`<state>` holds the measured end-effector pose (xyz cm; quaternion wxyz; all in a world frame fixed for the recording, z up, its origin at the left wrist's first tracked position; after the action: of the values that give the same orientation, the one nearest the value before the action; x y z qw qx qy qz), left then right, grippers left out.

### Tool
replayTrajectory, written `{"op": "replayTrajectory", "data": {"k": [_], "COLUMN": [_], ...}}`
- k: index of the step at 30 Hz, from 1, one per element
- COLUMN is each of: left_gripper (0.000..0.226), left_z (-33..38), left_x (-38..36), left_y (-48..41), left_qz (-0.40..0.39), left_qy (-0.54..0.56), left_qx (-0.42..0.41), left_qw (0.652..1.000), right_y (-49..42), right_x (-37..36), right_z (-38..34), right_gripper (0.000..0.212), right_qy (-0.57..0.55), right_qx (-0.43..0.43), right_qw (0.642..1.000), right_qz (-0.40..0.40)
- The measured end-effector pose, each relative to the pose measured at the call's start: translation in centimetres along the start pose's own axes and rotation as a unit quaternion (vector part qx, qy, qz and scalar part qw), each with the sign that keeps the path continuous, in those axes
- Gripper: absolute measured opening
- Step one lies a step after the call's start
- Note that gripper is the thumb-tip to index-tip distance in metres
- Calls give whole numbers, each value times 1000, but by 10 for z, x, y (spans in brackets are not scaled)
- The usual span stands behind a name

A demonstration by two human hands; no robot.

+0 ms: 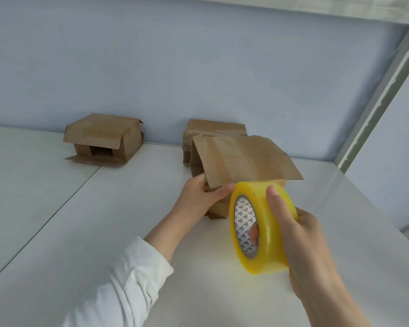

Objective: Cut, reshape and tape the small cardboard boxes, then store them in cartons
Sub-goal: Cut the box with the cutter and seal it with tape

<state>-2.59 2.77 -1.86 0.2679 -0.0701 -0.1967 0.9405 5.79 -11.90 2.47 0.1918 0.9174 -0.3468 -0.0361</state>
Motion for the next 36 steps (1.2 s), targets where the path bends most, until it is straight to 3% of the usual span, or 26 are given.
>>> {"op": "replayTrajectory", "data": {"k": [5,9,15,19,24,29,36], "left_gripper": [5,9,9,9,10,8,8], "left_z": [-6,-3,4,6,7,22,54], "left_x": [0,1,1,-4,-8,-8,-3], "left_y": [4,9,15,20,28,22,-1], "left_qz": [89,152,123,118,194,253,206], "left_qy": [-61,-76,-66,-60,-67,-40,9], "left_qx": [-8,-4,33,63,60,84,149], "left_qw": [994,985,990,989,977,963,967], "right_y": [0,7,8,8,18,23,24], "right_x": [0,-5,-9,-8,-6,0,-3], "right_z": [1,4,8,20,32,34,14], "right_gripper": [42,35,35,35,14,33,35], "right_qy": [12,8,24,-18,-46,13,58], "right_qx": [10,38,69,14,-11,18,38], "right_qw": [1000,999,997,998,988,995,997], "right_qz": [20,-1,-5,-54,-147,-95,-46]}}
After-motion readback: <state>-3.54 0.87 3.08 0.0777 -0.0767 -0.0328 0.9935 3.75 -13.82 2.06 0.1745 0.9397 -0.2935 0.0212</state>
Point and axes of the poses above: each hand's wrist, its own y-axis away from the middle knuckle, its own x-axis out of the back of the hand, z = x × y, the point moved 3 cm from there along -y, towards the middle knuckle, and after that the axes turned 14 degrees about -x, right-handed, at the moved point
